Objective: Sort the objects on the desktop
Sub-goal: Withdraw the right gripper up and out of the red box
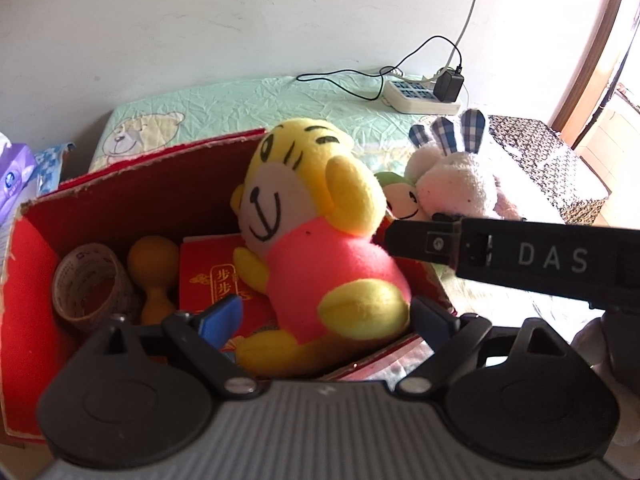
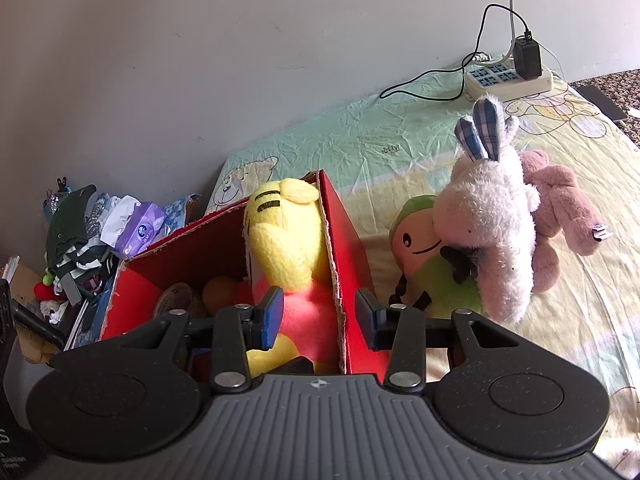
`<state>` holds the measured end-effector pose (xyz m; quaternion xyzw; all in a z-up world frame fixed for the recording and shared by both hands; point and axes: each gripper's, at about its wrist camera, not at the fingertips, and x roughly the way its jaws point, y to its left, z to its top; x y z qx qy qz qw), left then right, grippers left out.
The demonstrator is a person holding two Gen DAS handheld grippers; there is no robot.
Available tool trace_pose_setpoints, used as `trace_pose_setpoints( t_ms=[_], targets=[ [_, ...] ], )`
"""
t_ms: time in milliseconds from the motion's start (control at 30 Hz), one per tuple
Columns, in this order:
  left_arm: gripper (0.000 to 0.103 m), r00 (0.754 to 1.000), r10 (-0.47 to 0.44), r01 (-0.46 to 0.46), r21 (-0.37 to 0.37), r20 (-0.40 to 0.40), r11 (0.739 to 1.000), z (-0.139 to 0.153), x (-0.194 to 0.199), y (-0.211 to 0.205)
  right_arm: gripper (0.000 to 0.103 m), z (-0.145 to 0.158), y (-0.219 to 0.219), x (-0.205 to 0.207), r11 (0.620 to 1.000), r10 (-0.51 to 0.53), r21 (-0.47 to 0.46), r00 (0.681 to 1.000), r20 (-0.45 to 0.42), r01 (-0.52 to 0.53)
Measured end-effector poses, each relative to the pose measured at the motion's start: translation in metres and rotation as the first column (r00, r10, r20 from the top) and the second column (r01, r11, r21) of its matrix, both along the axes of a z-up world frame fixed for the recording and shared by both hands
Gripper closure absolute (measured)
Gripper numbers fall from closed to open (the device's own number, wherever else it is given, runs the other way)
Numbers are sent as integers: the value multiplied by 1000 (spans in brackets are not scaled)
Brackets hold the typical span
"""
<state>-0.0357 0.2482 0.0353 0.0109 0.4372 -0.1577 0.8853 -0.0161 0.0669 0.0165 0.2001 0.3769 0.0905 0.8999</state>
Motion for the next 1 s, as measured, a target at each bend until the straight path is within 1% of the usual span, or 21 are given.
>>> trace_pose_setpoints(
  t_ms=[100,267,333,433,533,667,833,1000],
  targets=[
    [11,1000,27,-27,16,6,999,2,-2,-2,59,-1,-5,-2,1000,14,8,1000,4,-15],
    [12,996,85,-86,38,14,996,6,-7,-10,59,-1,-12,-2,997,76,8,997,15,-77],
    [12,993,116,-117,56,21,992,8,-10,-16,59,0,-16,-2,995,98,10,995,19,-98],
    [12,987,157,-158,52,22,986,10,-14,-22,59,1,-23,-4,991,135,11,991,20,-135],
    [12,981,192,-194,68,29,979,13,-21,-31,59,3,-28,-7,986,165,-6,986,31,-165],
    [12,971,237,-240,83,42,967,16,-29,-42,59,3,-40,-10,980,200,4,979,35,-200],
    [12,958,282,-287,98,59,953,20,-38,-55,59,2,-53,-12,971,237,18,971,36,-238],
    [12,952,300,-306,104,67,946,22,-45,-72,59,3,-65,-17,963,267,28,963,44,-268]
  ],
)
